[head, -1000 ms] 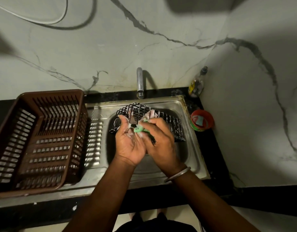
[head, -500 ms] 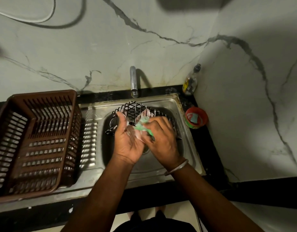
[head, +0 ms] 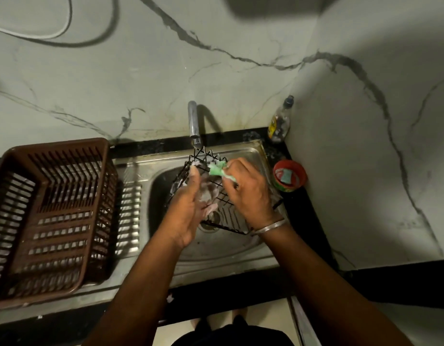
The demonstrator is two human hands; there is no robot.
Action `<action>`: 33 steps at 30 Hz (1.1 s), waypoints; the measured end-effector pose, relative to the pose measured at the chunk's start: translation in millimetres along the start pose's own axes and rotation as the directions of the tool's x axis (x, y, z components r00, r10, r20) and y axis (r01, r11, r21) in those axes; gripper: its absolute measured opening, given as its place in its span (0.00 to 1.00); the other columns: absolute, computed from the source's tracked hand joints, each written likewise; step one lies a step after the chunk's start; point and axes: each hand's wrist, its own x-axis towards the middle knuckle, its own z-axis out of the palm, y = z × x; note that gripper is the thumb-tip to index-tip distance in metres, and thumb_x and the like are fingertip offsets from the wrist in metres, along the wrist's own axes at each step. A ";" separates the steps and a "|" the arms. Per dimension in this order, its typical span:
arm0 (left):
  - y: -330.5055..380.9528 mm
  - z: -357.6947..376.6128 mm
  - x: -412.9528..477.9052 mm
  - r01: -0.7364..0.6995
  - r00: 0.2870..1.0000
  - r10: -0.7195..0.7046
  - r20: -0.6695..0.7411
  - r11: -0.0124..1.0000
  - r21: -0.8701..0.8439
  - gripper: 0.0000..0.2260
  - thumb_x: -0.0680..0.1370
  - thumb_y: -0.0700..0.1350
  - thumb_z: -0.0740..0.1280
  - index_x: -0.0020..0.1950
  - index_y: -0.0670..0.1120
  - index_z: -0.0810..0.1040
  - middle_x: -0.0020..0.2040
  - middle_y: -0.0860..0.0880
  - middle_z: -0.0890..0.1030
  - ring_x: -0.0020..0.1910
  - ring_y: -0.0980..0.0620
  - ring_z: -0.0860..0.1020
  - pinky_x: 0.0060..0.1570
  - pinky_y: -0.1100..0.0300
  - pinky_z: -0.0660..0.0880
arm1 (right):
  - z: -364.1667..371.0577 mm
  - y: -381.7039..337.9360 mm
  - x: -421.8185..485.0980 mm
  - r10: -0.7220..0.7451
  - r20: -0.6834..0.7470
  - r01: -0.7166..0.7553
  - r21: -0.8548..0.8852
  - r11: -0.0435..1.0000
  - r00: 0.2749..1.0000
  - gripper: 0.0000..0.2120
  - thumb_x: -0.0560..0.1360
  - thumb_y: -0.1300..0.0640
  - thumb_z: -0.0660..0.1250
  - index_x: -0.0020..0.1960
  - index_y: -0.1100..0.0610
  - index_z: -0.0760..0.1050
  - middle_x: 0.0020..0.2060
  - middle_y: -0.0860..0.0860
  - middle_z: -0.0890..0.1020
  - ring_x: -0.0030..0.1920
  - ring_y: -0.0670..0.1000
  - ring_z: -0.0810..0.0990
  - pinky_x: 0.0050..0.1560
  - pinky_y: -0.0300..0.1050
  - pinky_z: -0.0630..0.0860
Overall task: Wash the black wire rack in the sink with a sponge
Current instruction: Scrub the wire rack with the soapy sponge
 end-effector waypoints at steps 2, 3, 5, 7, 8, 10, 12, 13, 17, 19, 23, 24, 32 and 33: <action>2.9 -2.2 1.7 -0.063 0.997 0.067 -0.031 0.992 0.112 0.18 0.82 0.60 0.68 0.57 0.47 0.85 0.52 0.48 0.89 0.53 0.50 0.88 0.59 0.44 0.84 | -4.6 10.3 11.7 0.000 0.039 0.000 0.012 1.000 0.999 0.05 0.77 0.68 0.70 0.47 0.59 0.77 0.45 0.53 0.78 0.46 0.51 0.76 0.47 0.46 0.76; 5.1 -4.0 1.1 -0.134 0.987 0.151 -0.055 0.962 0.237 0.13 0.83 0.58 0.69 0.54 0.50 0.85 0.47 0.50 0.89 0.48 0.53 0.88 0.55 0.46 0.85 | -7.3 15.2 16.6 -0.010 0.067 0.009 0.023 1.000 0.998 0.06 0.76 0.68 0.71 0.46 0.59 0.77 0.45 0.53 0.78 0.46 0.50 0.76 0.46 0.45 0.75; 10.4 -6.7 3.6 -0.274 0.912 0.396 -0.109 0.783 0.559 0.08 0.84 0.54 0.70 0.48 0.53 0.83 0.39 0.51 0.86 0.38 0.58 0.85 0.45 0.55 0.85 | -11.0 22.9 22.5 -0.023 0.131 0.017 0.043 0.999 0.991 0.06 0.76 0.68 0.70 0.46 0.59 0.78 0.45 0.52 0.78 0.46 0.49 0.76 0.46 0.44 0.74; 17.9 -5.4 7.3 -0.307 0.793 0.601 -0.101 0.537 0.786 0.06 0.82 0.54 0.72 0.56 0.55 0.81 0.49 0.53 0.84 0.46 0.59 0.83 0.49 0.58 0.83 | -13.2 27.3 25.0 -0.032 0.173 0.021 0.065 0.998 0.984 0.05 0.76 0.68 0.69 0.46 0.59 0.77 0.46 0.52 0.78 0.46 0.50 0.76 0.46 0.47 0.76; 17.9 -6.6 14.0 -0.269 0.791 0.610 -0.050 0.420 0.867 0.15 0.81 0.56 0.73 0.66 0.56 0.78 0.62 0.49 0.81 0.60 0.53 0.81 0.60 0.53 0.80 | -13.5 28.2 25.8 -0.040 0.184 0.027 0.076 0.997 0.982 0.05 0.77 0.68 0.69 0.46 0.59 0.77 0.46 0.52 0.78 0.47 0.51 0.77 0.47 0.49 0.77; 15.0 -10.8 29.7 -0.241 0.864 0.500 0.055 0.316 0.918 0.30 0.79 0.56 0.74 0.80 0.62 0.68 0.84 0.46 0.62 0.81 0.42 0.64 0.76 0.41 0.67 | -13.5 27.4 26.9 -0.066 0.197 0.046 0.104 0.994 0.978 0.05 0.76 0.68 0.69 0.46 0.59 0.77 0.45 0.53 0.79 0.47 0.53 0.78 0.48 0.53 0.77; 11.4 -10.8 40.5 -0.357 0.875 0.465 0.131 0.440 0.824 0.27 0.82 0.50 0.72 0.80 0.60 0.70 0.87 0.49 0.54 0.84 0.43 0.58 0.80 0.38 0.64 | -12.1 25.4 28.0 -0.095 0.193 0.069 0.140 0.988 0.977 0.06 0.76 0.70 0.69 0.45 0.60 0.77 0.46 0.54 0.79 0.48 0.54 0.78 0.49 0.55 0.77; 7.6 -10.7 44.5 -0.400 0.867 0.481 0.132 0.512 0.760 0.22 0.83 0.45 0.70 0.77 0.55 0.75 0.86 0.48 0.59 0.83 0.45 0.62 0.78 0.38 0.67 | -11.3 24.5 28.2 -0.099 0.194 0.071 0.147 0.987 0.976 0.06 0.76 0.70 0.69 0.46 0.60 0.78 0.47 0.54 0.80 0.49 0.54 0.79 0.49 0.55 0.77; -1.0 -9.1 41.3 -0.446 0.821 0.570 0.019 0.621 0.645 0.13 0.84 0.36 0.65 0.64 0.46 0.84 0.70 0.47 0.78 0.68 0.49 0.76 0.70 0.41 0.75 | -3.5 13.1 20.9 -0.093 0.170 0.071 0.134 0.988 0.981 0.07 0.76 0.68 0.71 0.51 0.59 0.80 0.50 0.52 0.80 0.52 0.51 0.79 0.54 0.48 0.78; -4.7 -10.7 38.8 -0.481 0.797 0.604 0.032 0.600 0.640 0.13 0.83 0.33 0.64 0.60 0.47 0.83 0.62 0.48 0.79 0.61 0.53 0.77 0.64 0.45 0.78 | 3.5 2.7 14.4 -0.123 0.134 0.100 0.162 0.982 0.983 0.07 0.76 0.69 0.73 0.51 0.61 0.81 0.50 0.53 0.81 0.52 0.51 0.79 0.55 0.41 0.77; -11.3 -18.6 36.7 -0.455 0.808 0.589 -0.014 0.638 0.622 0.15 0.82 0.32 0.64 0.62 0.46 0.85 0.65 0.51 0.80 0.64 0.56 0.77 0.67 0.54 0.76 | 5.7 17.5 3.6 -0.156 0.075 0.143 0.154 0.978 0.985 0.05 0.76 0.68 0.74 0.52 0.63 0.83 0.50 0.56 0.83 0.53 0.53 0.81 0.57 0.41 0.77; -11.7 -20.3 35.7 -0.432 0.813 0.581 -0.036 0.644 0.632 0.16 0.82 0.32 0.64 0.64 0.46 0.85 0.68 0.52 0.80 0.66 0.57 0.76 0.68 0.58 0.74 | 3.9 26.1 0.5 -0.134 0.062 0.124 0.140 0.982 0.989 0.05 0.77 0.68 0.74 0.52 0.63 0.83 0.51 0.56 0.83 0.52 0.54 0.81 0.56 0.44 0.78; -13.8 -29.9 36.2 -0.390 0.833 0.541 -0.115 0.722 0.571 0.17 0.83 0.34 0.65 0.63 0.53 0.86 0.68 0.58 0.80 0.64 0.71 0.75 0.62 0.73 0.72 | 9.3 32.8 -6.9 -0.129 0.006 0.128 0.113 0.985 0.992 0.06 0.79 0.67 0.70 0.55 0.62 0.84 0.51 0.56 0.84 0.52 0.54 0.82 0.56 0.47 0.78; -12.9 -32.0 36.2 -0.385 0.832 0.542 -0.119 0.718 0.580 0.17 0.83 0.35 0.66 0.63 0.53 0.86 0.68 0.59 0.79 0.63 0.74 0.73 0.59 0.78 0.69 | 5.7 39.9 -7.9 -0.114 -0.002 0.114 0.101 0.988 0.993 0.06 0.80 0.66 0.69 0.54 0.62 0.84 0.51 0.56 0.84 0.52 0.55 0.82 0.56 0.49 0.79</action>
